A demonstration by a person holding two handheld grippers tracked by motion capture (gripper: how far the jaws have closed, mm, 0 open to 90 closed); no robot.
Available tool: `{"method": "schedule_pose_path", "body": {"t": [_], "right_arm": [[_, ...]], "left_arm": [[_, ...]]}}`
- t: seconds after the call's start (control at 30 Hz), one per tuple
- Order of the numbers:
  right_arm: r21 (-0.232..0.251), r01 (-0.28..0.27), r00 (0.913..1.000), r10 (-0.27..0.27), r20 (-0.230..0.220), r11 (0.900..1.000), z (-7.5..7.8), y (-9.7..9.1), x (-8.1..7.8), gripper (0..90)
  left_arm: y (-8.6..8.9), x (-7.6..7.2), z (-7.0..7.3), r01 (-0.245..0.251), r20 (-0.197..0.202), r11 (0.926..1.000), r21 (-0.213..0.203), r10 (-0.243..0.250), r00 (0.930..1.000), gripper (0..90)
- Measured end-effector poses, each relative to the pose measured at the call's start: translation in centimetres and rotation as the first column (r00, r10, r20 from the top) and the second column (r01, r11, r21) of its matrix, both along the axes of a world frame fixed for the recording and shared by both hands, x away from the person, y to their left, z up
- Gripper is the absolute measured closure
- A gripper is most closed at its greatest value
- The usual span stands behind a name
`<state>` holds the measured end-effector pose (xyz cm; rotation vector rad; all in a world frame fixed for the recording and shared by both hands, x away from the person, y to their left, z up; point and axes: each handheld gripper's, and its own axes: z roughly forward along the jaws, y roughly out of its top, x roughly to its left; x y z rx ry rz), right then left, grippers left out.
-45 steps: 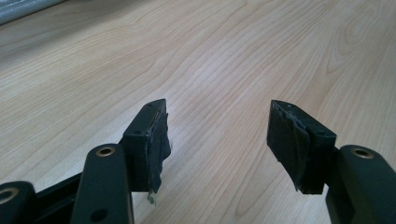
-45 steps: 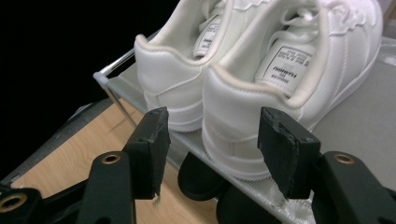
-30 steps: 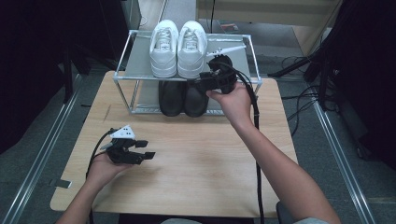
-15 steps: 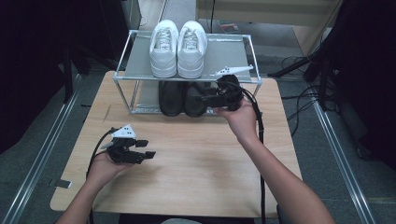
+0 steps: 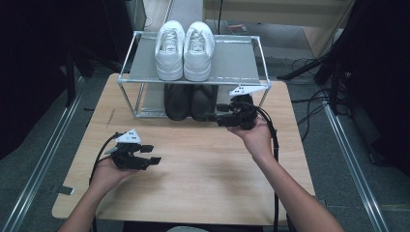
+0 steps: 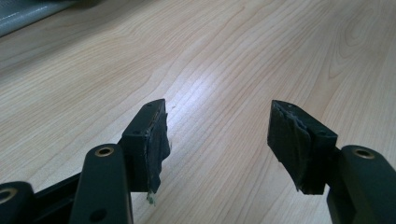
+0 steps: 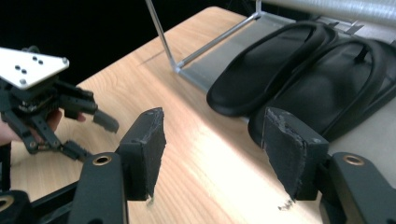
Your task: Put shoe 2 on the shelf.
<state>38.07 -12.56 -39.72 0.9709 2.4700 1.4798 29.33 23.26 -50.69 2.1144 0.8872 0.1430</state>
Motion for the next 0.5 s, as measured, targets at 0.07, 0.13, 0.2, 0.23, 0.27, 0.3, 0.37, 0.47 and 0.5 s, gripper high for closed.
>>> {"method": "schedule_pose_path", "body": {"t": [0.07,0.13,0.2,0.23,0.27,0.3,0.37,0.47,0.5], "right_arm": [[0.009,0.000,1.0000,0.000,-0.004,1.0000,-0.5,-0.3,-0.3,40.2],[0.010,-0.006,0.9999,0.006,-0.013,0.9999,-0.8,-0.6,-0.6,40.0],[0.006,-0.007,0.9999,0.007,-0.012,1.0000,-1.2,-0.9,-0.9,39.9],[0.006,-0.010,0.9998,0.010,-0.015,0.9999,-1.4,-1.1,-1.1,39.9],[0.004,-0.014,0.9998,0.014,-0.016,0.9999,-1.6,-1.2,-1.2,39.9],[0.000,-0.016,0.9997,0.016,-0.017,0.9999,-1.8,-1.3,-1.4,39.9],[0.000,-0.017,0.9998,0.017,-0.013,0.9998,-2.1,-1.6,-1.8,39.8],[-0.007,-0.023,0.9997,0.023,-0.006,0.9997,-2.6,-2.0,-2.2,39.6],[-0.002,-0.026,0.9997,0.026,-0.002,0.9997,-2.8,-2.2,-2.4,39.6]], "left_arm": [[0.0,0.0,0.0,0.001,-0.001,1.0000,0.003,-0.001,1.0000,38.3],[-0.1,0.0,0.0,0.001,-0.003,1.0000,0.005,-0.001,1.0000,38.2],[-0.1,-0.1,0.0,0.001,-0.003,1.0000,0.006,-0.001,1.0000,38.2],[-0.1,-0.1,0.0,0.001,-0.004,1.0000,0.006,-0.001,1.0000,38.2],[-0.1,-0.1,0.0,0.000,-0.004,1.0000,0.006,0.000,1.0000,38.2],[-0.1,-0.1,0.0,0.001,-0.002,1.0000,0.005,-0.001,1.0000,38.2],[0.0,-0.1,0.1,0.000,0.004,1.0000,0.006,0.000,1.0000,38.2],[0.0,-0.1,0.1,-0.004,0.002,1.0000,0.003,0.004,1.0000,38.2],[0.0,-0.1,0.1,-0.002,0.003,1.0000,0.004,0.002,1.0000,38.2]]}}
